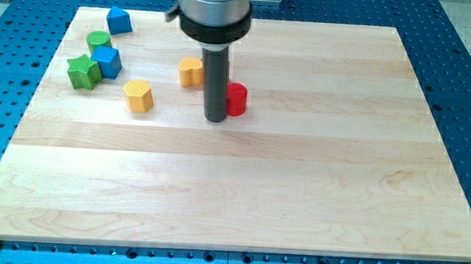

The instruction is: Move the red circle into the red star

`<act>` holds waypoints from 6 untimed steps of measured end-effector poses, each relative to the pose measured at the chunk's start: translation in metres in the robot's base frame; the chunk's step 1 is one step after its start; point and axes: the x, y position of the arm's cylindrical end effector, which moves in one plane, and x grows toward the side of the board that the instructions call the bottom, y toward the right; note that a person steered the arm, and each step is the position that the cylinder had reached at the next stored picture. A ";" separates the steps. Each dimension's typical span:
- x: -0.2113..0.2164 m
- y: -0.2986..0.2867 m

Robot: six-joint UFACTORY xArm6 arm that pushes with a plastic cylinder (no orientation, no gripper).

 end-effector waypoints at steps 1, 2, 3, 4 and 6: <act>-0.003 0.042; -0.009 0.073; -0.013 0.063; -0.018 0.030; 0.009 -0.033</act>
